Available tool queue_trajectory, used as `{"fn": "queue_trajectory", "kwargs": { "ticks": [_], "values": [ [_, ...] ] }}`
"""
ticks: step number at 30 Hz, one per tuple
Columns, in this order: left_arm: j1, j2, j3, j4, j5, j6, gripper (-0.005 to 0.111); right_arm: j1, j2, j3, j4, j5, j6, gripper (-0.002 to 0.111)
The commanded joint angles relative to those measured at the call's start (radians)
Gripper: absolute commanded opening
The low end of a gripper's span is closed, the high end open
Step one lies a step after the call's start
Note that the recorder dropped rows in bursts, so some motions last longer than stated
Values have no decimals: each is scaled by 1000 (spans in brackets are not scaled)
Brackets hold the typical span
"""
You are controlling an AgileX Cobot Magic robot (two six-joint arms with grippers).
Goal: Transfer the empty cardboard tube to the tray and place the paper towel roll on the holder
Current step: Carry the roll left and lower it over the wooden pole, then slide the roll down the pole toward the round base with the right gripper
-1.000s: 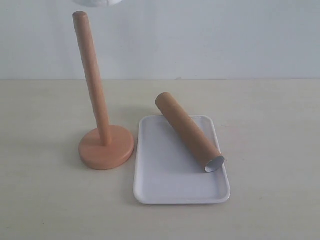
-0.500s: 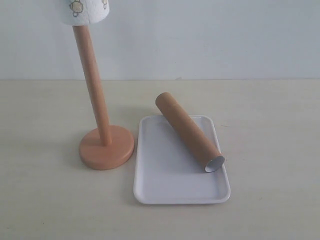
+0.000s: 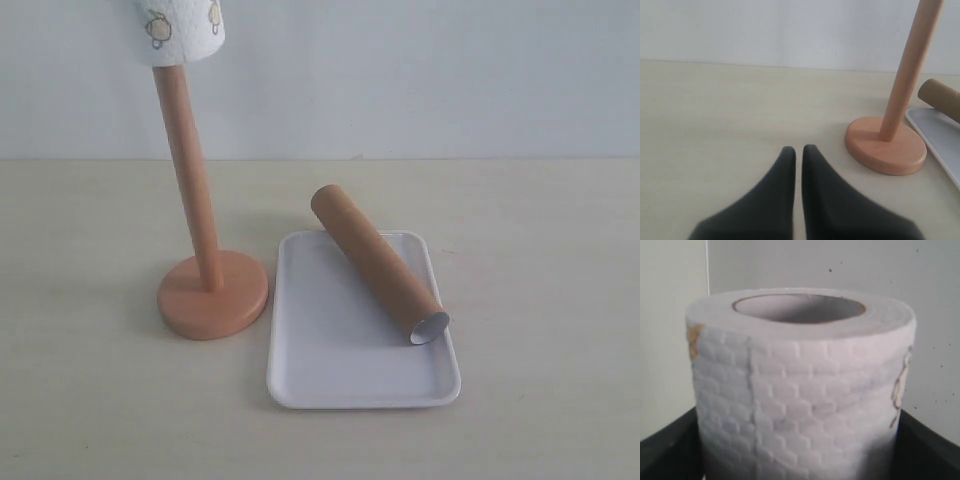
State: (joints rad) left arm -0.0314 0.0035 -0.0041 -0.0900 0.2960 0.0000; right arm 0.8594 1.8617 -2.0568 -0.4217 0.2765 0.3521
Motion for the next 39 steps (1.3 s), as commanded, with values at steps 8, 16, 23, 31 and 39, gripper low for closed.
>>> {"fn": "queue_trajectory", "kwargs": {
  "ticks": [8, 16, 23, 31, 39],
  "values": [
    [4, -3, 4, 0, -4, 0, 4, -2, 95, -13, -14, -34, 15, 1],
    [4, -3, 4, 0, -4, 0, 4, -2, 110, 39, -12, -127, 45, 1],
    [4, -3, 4, 0, -4, 0, 4, -4, 102, 162, -16, -223, 38, 0],
    [4, -3, 4, 0, -4, 0, 4, -51, 40, 308, -3, -324, 38, 0],
    [4, -3, 4, 0, -4, 0, 4, -84, 2, 507, 123, -587, -16, 0]
  ]
}}
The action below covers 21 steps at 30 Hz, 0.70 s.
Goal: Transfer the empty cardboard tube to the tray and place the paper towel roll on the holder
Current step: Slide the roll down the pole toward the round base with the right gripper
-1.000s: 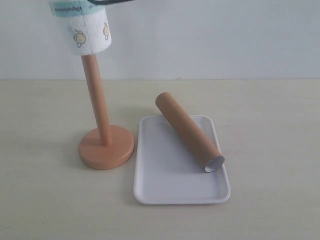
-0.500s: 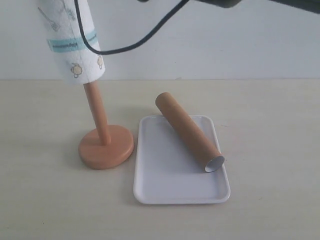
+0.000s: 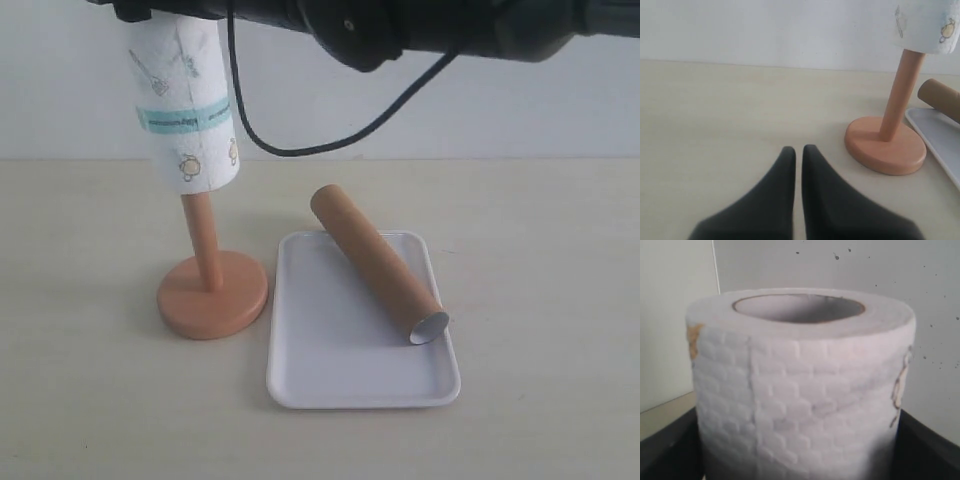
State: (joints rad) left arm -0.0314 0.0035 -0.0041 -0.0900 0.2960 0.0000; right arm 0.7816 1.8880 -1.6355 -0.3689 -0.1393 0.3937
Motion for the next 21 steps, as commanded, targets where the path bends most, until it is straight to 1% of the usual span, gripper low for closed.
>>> {"fn": "queue_trajectory", "kwargs": {
  "ticks": [1, 4, 6, 12, 18, 21],
  "values": [
    [4, -3, 4, 0, -4, 0, 4, -6, -25, 113, 113, -202, -115, 0],
    [4, -3, 4, 0, -4, 0, 4, -6, -25, 186, 315, -292, -269, 0],
    [4, -3, 4, 0, -4, 0, 4, -6, -25, 229, 390, -327, -349, 0],
    [4, -3, 4, 0, -4, 0, 4, -6, -25, 321, 391, -334, -369, 0],
    [4, -3, 4, 0, -4, 0, 4, -6, -25, 393, 398, -432, -369, 0],
    [4, -3, 4, 0, -4, 0, 4, -6, -22, 406, 425, -437, -371, 0]
  ]
}}
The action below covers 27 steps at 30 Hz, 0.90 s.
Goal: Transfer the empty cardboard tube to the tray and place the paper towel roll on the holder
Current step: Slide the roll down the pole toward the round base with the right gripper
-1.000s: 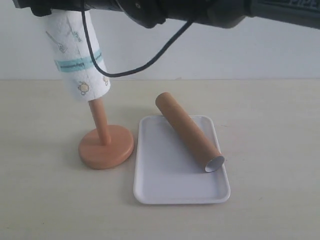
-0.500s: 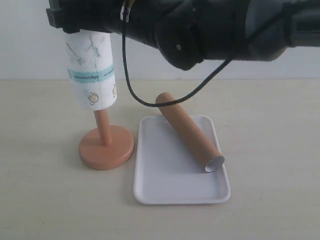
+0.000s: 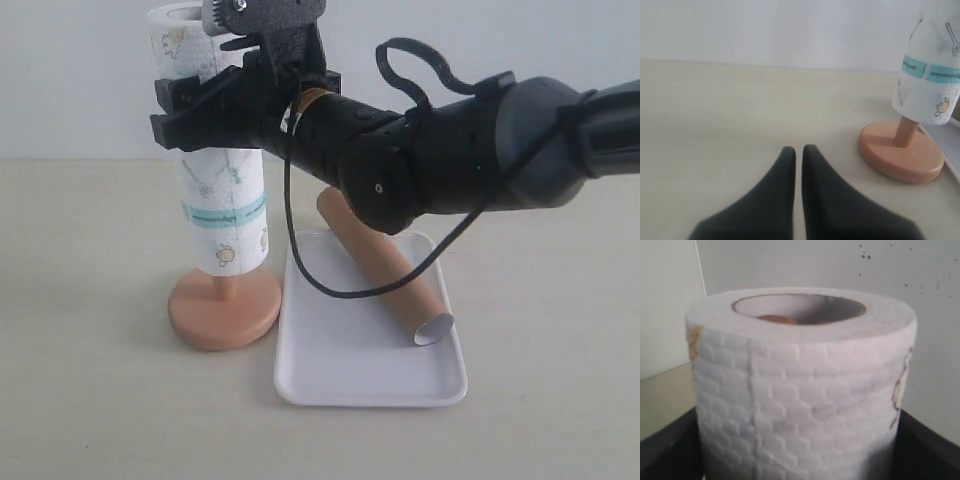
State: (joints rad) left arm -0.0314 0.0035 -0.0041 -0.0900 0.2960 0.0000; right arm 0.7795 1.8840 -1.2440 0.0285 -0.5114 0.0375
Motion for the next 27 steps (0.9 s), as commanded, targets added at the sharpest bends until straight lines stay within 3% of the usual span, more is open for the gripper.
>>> {"fn": "queue_trajectory", "kwargs": {
  "ticks": [1, 8, 10, 11, 12, 13, 15, 27],
  "values": [
    [4, -3, 4, 0, -4, 0, 4, -4, -14, 15, 30, -65, -15, 0],
    [4, -3, 4, 0, -4, 0, 4, -4, 57, 15, 36, -78, -2, 1],
    [4, -3, 4, 0, -4, 0, 4, -4, 73, 15, 34, -88, 33, 13],
    [4, -3, 4, 0, -4, 0, 4, -4, 78, 15, 34, -92, 35, 31],
    [4, -3, 4, 0, -4, 0, 4, -4, 78, 15, 39, -93, 35, 39],
    [4, -3, 4, 0, -4, 0, 4, -4, 78, 15, 43, -93, 42, 57],
    [4, -3, 4, 0, -4, 0, 4, -2, 78, 15, 41, -99, 45, 69],
    [4, -3, 4, 0, -4, 0, 4, -2, 50, 15, 32, -30, 95, 69]
  ]
}}
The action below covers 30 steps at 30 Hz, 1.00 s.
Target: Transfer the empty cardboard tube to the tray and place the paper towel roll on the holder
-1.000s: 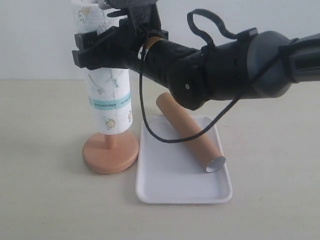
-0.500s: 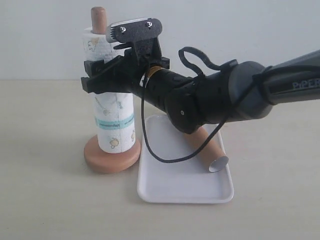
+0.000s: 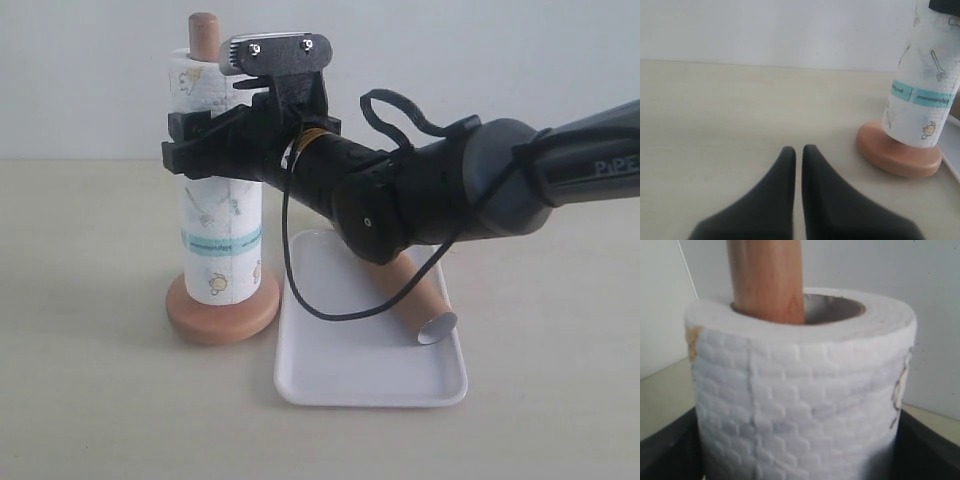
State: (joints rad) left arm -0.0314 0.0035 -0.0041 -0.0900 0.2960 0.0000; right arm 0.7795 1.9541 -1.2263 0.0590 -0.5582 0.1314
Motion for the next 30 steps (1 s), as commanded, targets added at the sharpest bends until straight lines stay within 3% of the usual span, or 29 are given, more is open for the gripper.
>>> {"fn": "queue_trajectory", "kwargs": {
  "ticks": [1, 15, 22, 26, 30],
  "values": [
    [4, -3, 4, 0, -4, 0, 4, -2, -20, -3, 1, 32, -2, 69],
    [4, -3, 4, 0, -4, 0, 4, -2, -20, -3, 7, 47, 2, 70],
    [4, -3, 4, 0, -4, 0, 4, -2, -22, -3, 13, 47, 23, 96],
    [4, -3, 4, 0, -4, 0, 4, -2, -26, -3, 13, 47, 48, 103],
    [4, -3, 4, 0, -4, 0, 4, -2, -45, -3, 13, 47, 61, 103]
  ]
}}
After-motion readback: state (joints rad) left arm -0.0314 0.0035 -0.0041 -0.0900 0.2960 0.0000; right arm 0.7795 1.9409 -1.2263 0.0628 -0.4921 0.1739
